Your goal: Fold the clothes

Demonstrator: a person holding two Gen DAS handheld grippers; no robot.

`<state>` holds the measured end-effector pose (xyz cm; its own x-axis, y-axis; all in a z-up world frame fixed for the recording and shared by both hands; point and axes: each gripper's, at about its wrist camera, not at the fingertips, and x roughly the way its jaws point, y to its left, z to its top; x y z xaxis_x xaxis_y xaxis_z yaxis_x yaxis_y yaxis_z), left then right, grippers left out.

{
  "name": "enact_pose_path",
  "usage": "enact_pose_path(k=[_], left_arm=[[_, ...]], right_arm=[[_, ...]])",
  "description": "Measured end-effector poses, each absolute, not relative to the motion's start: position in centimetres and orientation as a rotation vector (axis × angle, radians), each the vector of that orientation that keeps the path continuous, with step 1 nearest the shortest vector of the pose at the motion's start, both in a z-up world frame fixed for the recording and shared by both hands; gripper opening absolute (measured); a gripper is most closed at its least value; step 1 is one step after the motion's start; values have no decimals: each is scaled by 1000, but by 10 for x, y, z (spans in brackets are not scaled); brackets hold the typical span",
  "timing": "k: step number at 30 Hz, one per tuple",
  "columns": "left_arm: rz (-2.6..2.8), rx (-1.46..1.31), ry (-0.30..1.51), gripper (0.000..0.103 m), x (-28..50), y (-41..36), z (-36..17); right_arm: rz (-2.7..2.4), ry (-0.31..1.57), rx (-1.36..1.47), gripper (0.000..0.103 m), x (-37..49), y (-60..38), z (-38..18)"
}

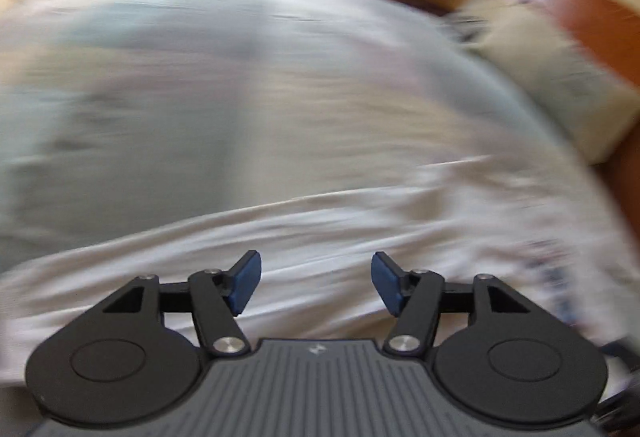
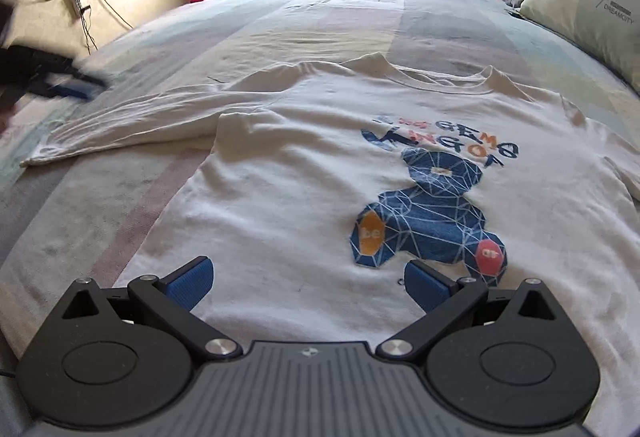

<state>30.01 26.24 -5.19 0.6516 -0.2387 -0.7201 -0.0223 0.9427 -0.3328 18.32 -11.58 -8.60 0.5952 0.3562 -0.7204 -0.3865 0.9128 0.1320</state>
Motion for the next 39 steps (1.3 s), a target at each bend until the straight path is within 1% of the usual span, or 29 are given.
enact_pose_path(k=[4, 7, 9, 11, 12, 13, 15, 17, 18, 19, 22, 25, 27, 29, 30, 32, 33, 36, 39], left_arm=[[-327, -487, 883, 61, 364, 205, -69], [-379, -614, 914, 61, 401, 182, -98], [-329, -639, 926, 61, 415, 178, -115], [-190, -591, 909, 57, 423, 185, -123], [-172, -598, 893, 47, 420, 189, -121], [-154, -604, 876, 45, 418, 193, -119], [-117, -616, 844, 46, 412, 202, -114], [-81, -628, 812, 53, 406, 210, -110], [-74, -628, 801, 60, 402, 212, -108], [-102, -612, 806, 61, 398, 206, -107], [-212, -586, 820, 61, 394, 191, -108], [-193, -607, 866, 61, 410, 183, -124], [-93, -584, 860, 55, 422, 189, -128], [12, -607, 845, 52, 428, 192, -118], [13, -578, 825, 53, 425, 187, -110], [6, -527, 789, 57, 420, 176, -95], [-32, -520, 786, 62, 416, 168, -90], [-174, -524, 811, 70, 409, 145, -87], [-224, -459, 865, 73, 419, 126, -99]], right_arm=[[433, 826, -21, 103, 182, -131, -87], [427, 817, 13, 103, 183, -147, -89], [420, 819, 38, 103, 183, -155, -91], [410, 820, 59, 103, 184, -163, -94], [405, 824, 65, 103, 185, -165, -96], [403, 826, 68, 103, 185, -166, -98], [400, 828, 73, 103, 186, -169, -101], [401, 825, 72, 103, 186, -169, -102], [398, 825, 66, 103, 186, -168, -103], [394, 824, 58, 103, 187, -167, -103], [378, 825, 29, 103, 186, -161, -104], [375, 832, 0, 103, 185, -158, -103], [373, 836, 7, 103, 185, -159, -104], [375, 841, 11, 103, 187, -159, -104], [378, 838, 5, 103, 188, -159, -105], [379, 829, -9, 103, 188, -157, -107], [379, 824, -17, 103, 188, -156, -108], [380, 815, -75, 103, 186, -151, -110], [381, 804, -129, 103, 183, -146, -112]])
